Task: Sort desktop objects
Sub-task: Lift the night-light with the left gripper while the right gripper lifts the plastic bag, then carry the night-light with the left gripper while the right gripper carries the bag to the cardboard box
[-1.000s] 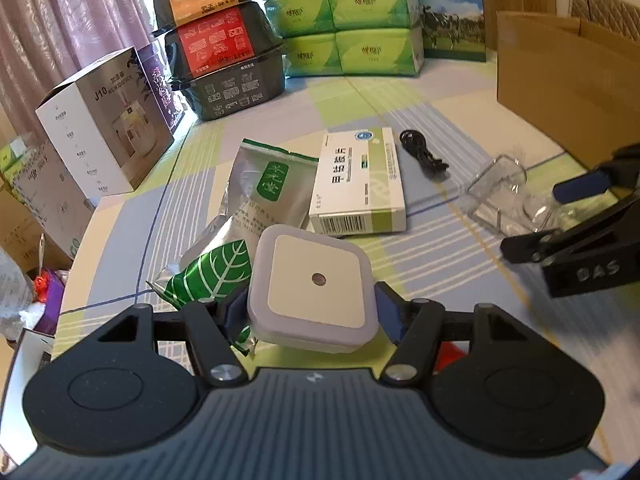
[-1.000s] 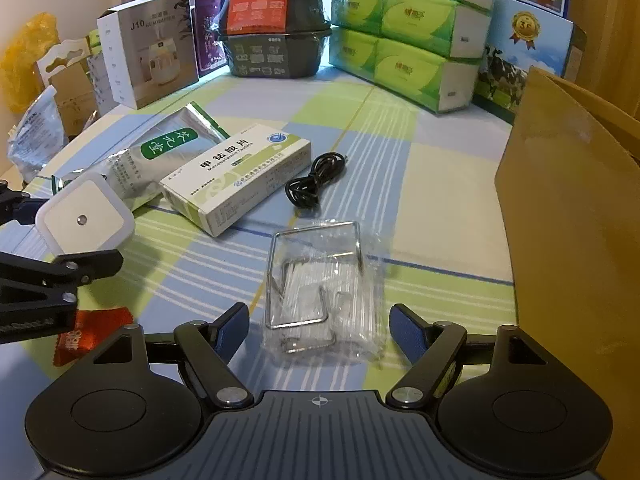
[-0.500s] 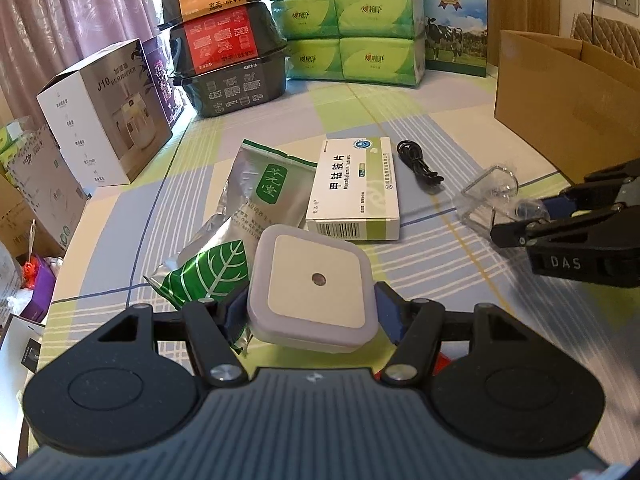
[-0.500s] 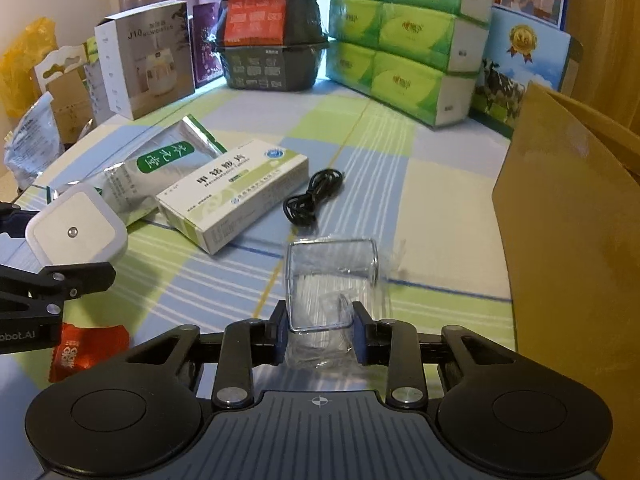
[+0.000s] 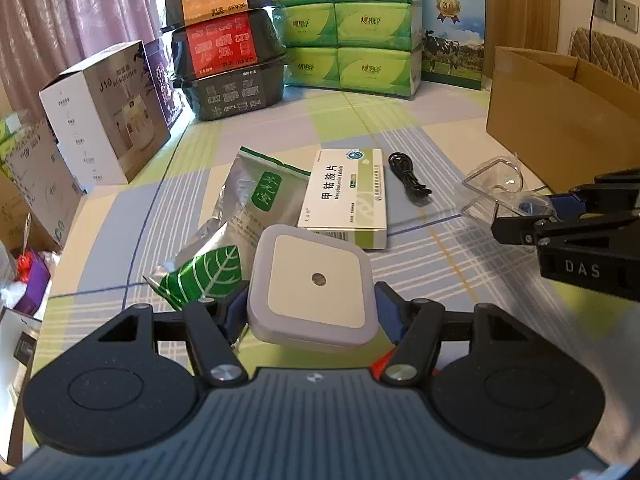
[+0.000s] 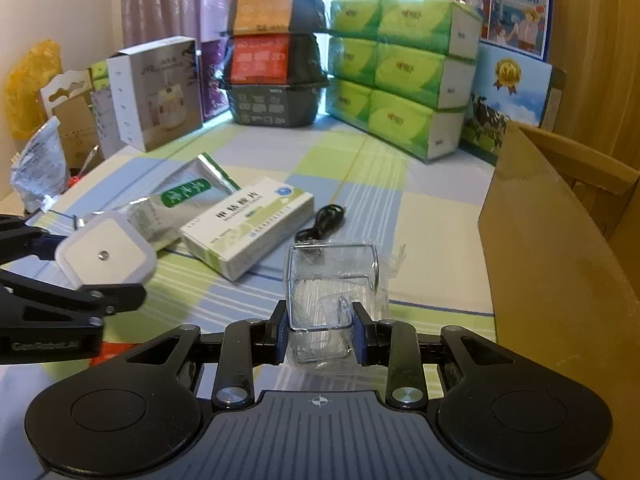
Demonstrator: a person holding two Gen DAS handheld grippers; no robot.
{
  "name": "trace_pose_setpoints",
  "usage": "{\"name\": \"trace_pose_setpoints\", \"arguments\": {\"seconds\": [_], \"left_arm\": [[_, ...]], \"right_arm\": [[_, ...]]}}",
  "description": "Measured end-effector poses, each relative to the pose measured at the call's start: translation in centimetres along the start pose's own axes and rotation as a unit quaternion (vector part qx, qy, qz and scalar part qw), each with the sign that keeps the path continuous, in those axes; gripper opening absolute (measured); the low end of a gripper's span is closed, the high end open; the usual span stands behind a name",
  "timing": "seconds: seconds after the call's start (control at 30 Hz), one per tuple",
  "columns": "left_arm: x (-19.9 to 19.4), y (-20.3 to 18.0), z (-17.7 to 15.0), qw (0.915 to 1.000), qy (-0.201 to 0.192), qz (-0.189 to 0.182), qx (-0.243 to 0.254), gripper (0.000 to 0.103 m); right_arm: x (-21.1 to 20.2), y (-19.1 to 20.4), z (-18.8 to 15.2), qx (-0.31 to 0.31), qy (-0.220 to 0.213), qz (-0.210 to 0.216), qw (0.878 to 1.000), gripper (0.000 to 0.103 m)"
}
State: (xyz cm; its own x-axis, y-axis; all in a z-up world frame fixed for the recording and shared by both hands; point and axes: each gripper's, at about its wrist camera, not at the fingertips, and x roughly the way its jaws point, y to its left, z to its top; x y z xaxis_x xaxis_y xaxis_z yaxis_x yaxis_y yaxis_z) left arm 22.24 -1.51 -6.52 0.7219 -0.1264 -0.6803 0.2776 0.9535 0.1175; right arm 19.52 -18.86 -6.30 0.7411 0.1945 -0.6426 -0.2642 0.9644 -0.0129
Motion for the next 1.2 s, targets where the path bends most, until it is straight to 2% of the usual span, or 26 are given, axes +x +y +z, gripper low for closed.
{"name": "trace_pose_setpoints", "arguments": {"seconds": [0.3, 0.47, 0.77, 1.2], "left_arm": [[-3.1, -0.7, -0.7, 0.9996, 0.007, -0.013, -0.026, 0.061], [-6.1, -1.6, -1.5, 0.9988, 0.006, -0.006, -0.047, 0.061], [-11.6, -3.9, -3.0, 0.9951, 0.001, -0.020, -0.096, 0.061], [-17.7, -7.5, -2.0, 0.9936, -0.028, -0.036, -0.104, 0.061]], "right_arm": [[-4.1, 0.8, -1.4, 0.019, 0.000, 0.007, 1.000, 0.028], [-7.6, 1.2, -2.2, 0.026, -0.006, 0.009, 1.000, 0.028], [-13.9, 1.1, -3.2, 0.039, -0.018, 0.006, 0.999, 0.028], [-21.8, -0.2, -3.3, 0.036, -0.060, -0.008, 0.998, 0.028]]}}
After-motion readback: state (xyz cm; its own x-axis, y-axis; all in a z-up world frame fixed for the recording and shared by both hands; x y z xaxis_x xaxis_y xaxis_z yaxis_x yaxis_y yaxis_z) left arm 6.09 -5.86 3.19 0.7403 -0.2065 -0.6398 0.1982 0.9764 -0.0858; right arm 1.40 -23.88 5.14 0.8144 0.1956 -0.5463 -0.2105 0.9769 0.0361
